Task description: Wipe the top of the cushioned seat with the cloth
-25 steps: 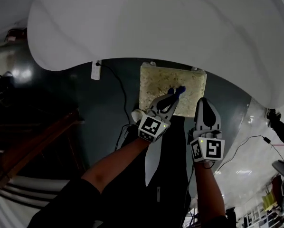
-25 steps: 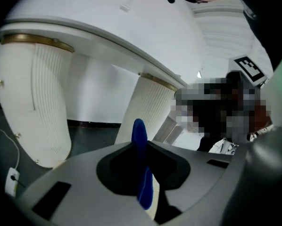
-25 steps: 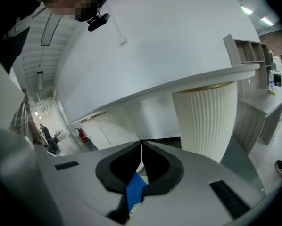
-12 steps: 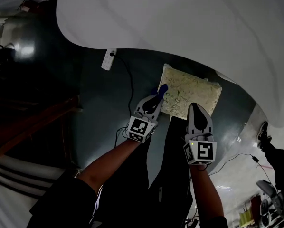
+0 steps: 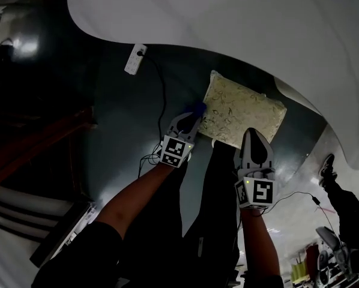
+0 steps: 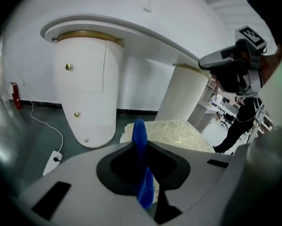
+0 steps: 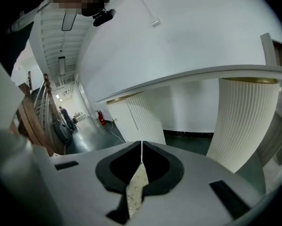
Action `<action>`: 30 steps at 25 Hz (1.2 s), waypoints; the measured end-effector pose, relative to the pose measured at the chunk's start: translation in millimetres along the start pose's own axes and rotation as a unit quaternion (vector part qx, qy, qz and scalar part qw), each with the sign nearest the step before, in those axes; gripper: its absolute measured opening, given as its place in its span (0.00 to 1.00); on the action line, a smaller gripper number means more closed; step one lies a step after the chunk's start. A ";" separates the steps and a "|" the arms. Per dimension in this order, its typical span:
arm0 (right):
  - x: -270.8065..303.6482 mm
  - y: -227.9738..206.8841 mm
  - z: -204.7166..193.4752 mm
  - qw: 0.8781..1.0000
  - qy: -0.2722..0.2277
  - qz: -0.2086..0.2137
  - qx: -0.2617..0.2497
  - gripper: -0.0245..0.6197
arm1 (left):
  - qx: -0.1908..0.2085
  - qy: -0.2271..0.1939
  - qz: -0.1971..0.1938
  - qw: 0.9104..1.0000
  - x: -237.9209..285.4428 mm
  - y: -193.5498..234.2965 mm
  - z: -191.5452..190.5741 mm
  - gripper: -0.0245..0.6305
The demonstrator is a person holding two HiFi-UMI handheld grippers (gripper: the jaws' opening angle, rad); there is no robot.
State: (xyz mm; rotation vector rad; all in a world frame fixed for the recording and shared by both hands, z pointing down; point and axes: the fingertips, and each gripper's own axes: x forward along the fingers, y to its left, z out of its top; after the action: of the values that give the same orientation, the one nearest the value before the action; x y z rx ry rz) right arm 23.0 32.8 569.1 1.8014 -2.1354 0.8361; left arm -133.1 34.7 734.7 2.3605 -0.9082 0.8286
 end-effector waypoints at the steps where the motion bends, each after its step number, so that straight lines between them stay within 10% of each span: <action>1: 0.0 -1.3 -3.8 1.000 0.001 -0.002 0.001 0.10 | 0.001 0.002 0.002 1.000 2.4 2.4 -4.8 0.12; 30: -10.0 -63.1 -20.4 0.998 -0.013 -0.060 0.003 0.10 | 0.020 0.036 -0.040 0.998 70.2 -52.1 -36.6 0.12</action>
State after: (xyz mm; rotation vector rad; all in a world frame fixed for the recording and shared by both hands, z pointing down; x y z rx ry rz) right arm 81.8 47.1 598.0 1.9312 -2.0187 0.7947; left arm -67.2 61.8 797.2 2.3678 -0.7711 0.9011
